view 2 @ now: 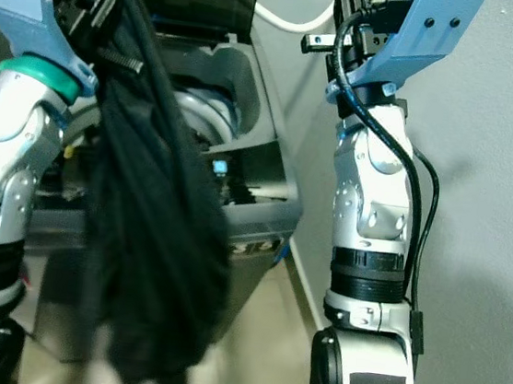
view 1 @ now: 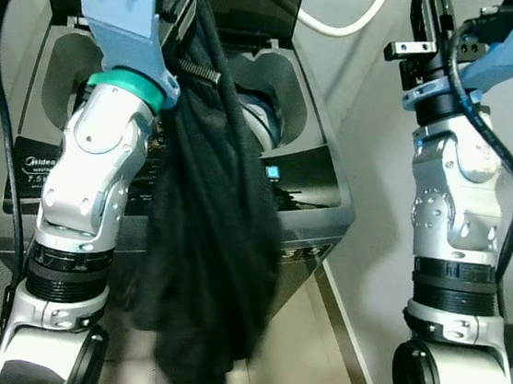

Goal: Clothes washing

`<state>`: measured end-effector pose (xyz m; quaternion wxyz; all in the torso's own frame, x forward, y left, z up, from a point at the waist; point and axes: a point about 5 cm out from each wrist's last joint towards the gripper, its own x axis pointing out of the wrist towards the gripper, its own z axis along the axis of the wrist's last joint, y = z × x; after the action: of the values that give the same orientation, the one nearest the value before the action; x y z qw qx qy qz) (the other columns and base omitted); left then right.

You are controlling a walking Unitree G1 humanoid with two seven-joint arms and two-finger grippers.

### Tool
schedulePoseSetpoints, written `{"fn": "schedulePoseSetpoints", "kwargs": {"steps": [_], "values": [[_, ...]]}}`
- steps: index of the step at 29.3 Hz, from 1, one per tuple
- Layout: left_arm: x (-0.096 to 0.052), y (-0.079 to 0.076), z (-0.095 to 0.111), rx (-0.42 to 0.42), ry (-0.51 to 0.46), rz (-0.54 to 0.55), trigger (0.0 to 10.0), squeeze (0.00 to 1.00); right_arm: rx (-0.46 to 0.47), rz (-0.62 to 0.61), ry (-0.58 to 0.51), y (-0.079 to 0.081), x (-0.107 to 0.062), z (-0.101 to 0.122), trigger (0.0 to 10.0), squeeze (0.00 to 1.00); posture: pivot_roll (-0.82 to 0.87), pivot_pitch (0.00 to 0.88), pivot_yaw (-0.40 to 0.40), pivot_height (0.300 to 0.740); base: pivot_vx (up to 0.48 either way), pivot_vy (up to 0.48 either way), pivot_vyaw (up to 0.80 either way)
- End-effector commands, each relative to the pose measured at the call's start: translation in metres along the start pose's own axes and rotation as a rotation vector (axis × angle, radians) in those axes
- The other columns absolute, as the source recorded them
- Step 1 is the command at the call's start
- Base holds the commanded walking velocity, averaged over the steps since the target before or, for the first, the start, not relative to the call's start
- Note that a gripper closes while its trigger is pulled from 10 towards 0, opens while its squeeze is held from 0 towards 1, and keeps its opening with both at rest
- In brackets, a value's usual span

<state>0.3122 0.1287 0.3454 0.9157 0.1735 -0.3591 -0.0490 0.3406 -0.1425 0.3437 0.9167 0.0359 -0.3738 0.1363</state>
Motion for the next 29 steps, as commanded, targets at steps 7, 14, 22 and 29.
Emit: {"fn": "schedulePoseSetpoints", "kwargs": {"steps": [7,14,22,29], "values": [[0.067,0.049,0.031,0.660,-0.219,0.260,10.0,0.00,0.045,0.127,-0.071,0.021,0.008,0.012,10.0,0.00,0.03,0.000,-0.039,0.740,0.000,0.000,0.00],[0.105,0.104,0.045,0.724,-0.088,0.442,10.0,0.00,0.063,0.135,-0.088,0.024,0.003,0.017,10.0,0.00,0.02,0.000,-0.017,0.740,0.000,0.000,0.00],[0.073,0.045,-0.075,-0.038,0.495,0.119,10.0,0.00,0.064,0.150,-0.038,0.028,-0.007,0.009,10.0,0.00,0.01,0.038,-0.017,0.740,0.000,0.000,0.00],[0.029,0.020,-0.132,-0.228,0.722,0.039,10.0,0.00,0.070,0.177,-0.003,0.028,-0.012,0.006,10.0,0.00,0.02,0.062,-0.034,0.740,0.000,0.000,0.00]]}}
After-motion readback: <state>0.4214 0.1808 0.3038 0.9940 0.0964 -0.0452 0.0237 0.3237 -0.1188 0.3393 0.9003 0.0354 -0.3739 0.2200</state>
